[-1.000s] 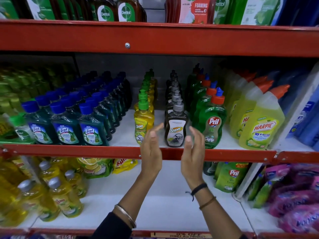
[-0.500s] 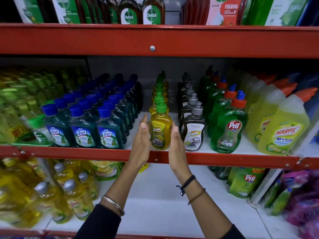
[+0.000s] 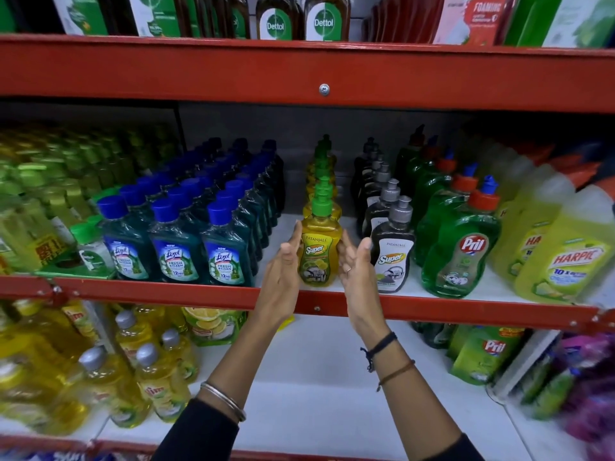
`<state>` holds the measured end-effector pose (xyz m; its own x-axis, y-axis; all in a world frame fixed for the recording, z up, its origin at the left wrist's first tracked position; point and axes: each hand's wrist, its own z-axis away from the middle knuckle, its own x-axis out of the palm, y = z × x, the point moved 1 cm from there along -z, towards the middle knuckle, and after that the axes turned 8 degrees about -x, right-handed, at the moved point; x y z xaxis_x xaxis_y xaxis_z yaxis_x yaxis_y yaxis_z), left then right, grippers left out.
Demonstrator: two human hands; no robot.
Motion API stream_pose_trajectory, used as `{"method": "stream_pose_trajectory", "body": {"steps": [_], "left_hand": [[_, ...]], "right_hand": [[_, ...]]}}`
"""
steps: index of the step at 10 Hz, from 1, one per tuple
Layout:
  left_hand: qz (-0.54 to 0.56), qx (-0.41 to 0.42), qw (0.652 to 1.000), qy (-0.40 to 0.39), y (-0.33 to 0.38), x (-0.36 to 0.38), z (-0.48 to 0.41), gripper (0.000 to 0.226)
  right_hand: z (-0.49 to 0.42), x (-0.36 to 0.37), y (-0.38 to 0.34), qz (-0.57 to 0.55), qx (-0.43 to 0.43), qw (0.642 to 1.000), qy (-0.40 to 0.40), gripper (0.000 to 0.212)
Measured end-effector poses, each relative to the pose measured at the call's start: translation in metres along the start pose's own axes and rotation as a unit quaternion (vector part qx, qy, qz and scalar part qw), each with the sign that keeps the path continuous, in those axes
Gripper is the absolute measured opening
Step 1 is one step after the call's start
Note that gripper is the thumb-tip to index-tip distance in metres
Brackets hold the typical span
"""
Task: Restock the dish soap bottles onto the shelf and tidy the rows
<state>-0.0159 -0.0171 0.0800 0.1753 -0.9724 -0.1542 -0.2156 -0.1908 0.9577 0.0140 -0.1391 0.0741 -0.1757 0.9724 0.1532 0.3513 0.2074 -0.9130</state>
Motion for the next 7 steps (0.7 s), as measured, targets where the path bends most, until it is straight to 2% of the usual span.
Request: {"method": "stream_pose_trajectory", "body": {"steps": [1,3,5,6,7], "left_hand": [[-0.009,-0.005,1.000,0.004,0.000,-0.001,0.002,0.105],[-0.020,-0.004,1.000,0.007,0.005,0.000,0.006,0.105],[-0.014,0.010,0.999,0.039,0.002,0.008,0.010,0.104],[-0.031,0.027,0.994,0.098,0.004,0.018,0.020,0.095],[-0.075,0.122,0.976,0.166,0.021,0.030,0.025,0.080]], "right_hand": [[-0.002,-0.002,-0.001,-0.008,0.002,1.000,-0.001,0.080],[-0.002,-0.002,0.000,0.015,0.007,1.000,0.010,0.083],[0.003,-0.002,-0.005,0.005,-0.008,1.000,0.020,0.077],[0.014,-0.010,-0.009,0.024,-0.057,0.996,0.059,0.050],[0.058,-0.041,-0.001,0.036,-0.115,0.985,0.127,0.039]]}}
